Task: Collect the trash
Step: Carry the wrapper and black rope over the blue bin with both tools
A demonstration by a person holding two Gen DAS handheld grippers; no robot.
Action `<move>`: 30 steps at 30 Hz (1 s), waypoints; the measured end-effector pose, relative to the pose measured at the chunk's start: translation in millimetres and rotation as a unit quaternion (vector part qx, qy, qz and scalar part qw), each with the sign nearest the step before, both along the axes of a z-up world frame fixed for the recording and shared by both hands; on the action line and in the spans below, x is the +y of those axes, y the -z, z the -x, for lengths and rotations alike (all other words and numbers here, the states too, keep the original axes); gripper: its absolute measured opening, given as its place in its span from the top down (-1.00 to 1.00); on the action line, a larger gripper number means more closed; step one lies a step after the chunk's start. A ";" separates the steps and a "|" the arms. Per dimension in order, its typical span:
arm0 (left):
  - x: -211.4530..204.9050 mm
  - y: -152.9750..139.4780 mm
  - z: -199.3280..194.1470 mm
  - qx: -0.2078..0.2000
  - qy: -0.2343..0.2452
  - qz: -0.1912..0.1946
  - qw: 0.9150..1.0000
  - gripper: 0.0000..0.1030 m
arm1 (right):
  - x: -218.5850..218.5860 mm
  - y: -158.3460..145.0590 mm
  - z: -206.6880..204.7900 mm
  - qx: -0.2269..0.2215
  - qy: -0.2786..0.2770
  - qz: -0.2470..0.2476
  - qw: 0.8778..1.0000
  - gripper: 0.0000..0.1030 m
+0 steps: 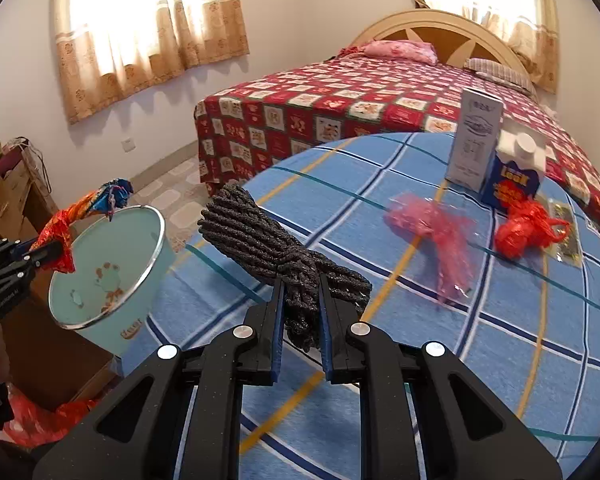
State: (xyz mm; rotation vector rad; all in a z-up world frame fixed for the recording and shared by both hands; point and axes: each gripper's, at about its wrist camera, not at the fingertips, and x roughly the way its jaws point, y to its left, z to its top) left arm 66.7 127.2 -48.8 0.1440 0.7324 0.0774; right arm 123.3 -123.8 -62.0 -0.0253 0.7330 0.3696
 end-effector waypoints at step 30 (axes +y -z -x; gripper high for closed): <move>33.3 8.0 13.4 0.015 -0.038 -0.029 0.999 0.58 | 54.0 -3.2 -3.6 -0.025 -0.052 0.019 0.998 0.69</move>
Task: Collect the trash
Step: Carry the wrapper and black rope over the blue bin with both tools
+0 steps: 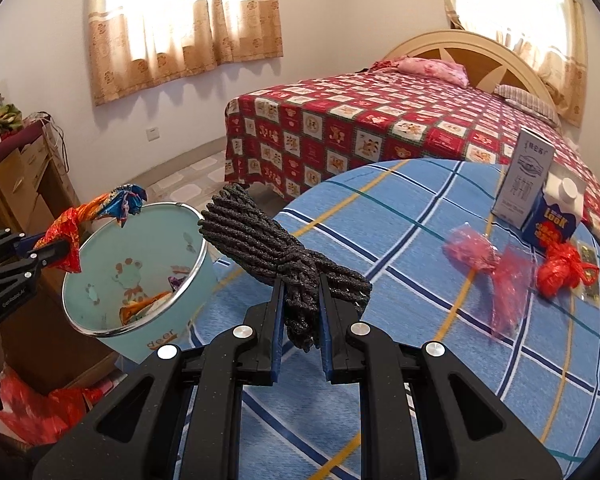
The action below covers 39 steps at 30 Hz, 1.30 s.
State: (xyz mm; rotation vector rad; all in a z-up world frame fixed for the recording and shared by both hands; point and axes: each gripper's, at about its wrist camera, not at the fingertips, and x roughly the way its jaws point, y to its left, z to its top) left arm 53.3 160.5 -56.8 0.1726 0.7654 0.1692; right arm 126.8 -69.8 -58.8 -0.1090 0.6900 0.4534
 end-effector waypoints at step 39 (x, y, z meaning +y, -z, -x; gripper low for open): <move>52.5 9.9 4.6 0.013 -0.062 -0.032 0.997 0.56 | 80.7 6.0 -9.1 0.004 -0.074 0.027 0.997 0.69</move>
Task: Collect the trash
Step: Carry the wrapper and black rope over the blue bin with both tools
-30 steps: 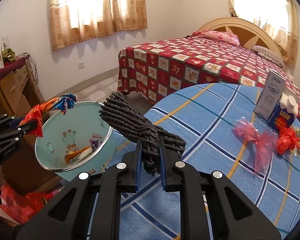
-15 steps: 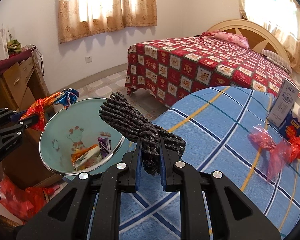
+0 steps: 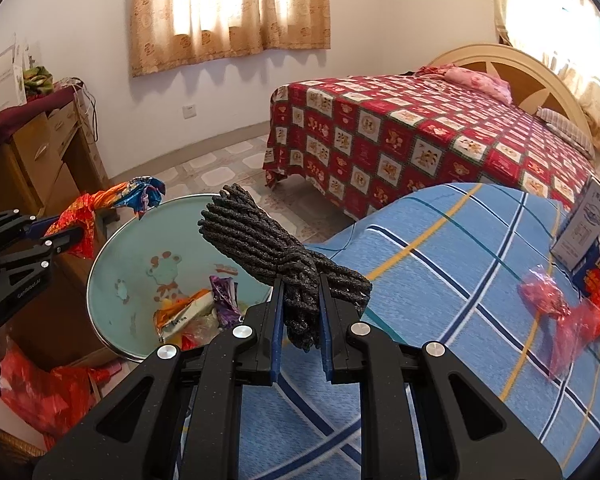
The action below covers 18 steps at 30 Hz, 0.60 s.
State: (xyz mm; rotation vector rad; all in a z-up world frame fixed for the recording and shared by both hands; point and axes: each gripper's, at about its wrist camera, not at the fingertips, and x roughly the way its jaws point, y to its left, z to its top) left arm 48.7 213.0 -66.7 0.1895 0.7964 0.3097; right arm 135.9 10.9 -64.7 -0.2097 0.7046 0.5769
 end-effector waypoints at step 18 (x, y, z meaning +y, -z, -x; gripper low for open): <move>12.4 -3.3 0.1 -0.004 -0.012 0.004 1.000 0.56 | 22.7 3.9 1.4 0.001 -0.023 0.011 1.000 0.69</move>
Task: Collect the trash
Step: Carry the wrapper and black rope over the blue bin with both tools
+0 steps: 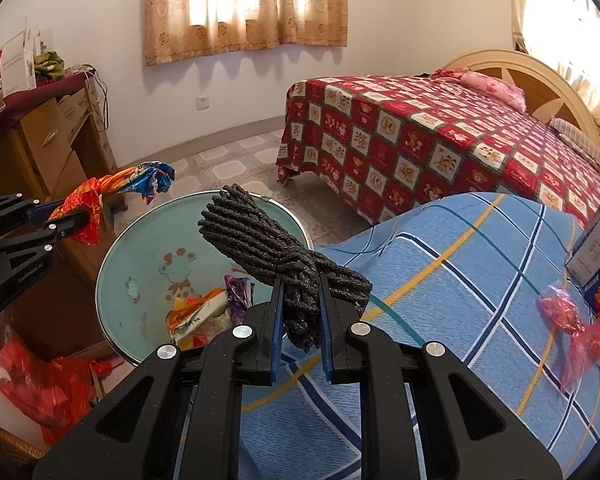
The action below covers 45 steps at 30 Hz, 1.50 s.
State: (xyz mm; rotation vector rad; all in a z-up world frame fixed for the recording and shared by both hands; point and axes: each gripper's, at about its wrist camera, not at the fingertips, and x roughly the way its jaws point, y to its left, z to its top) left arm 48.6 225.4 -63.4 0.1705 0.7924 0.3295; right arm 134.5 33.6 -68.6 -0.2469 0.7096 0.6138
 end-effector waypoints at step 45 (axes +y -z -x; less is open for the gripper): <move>-16.6 1.0 -0.8 0.002 0.018 0.007 1.000 0.54 | 10.9 -4.5 4.1 0.000 -0.007 0.002 1.000 0.69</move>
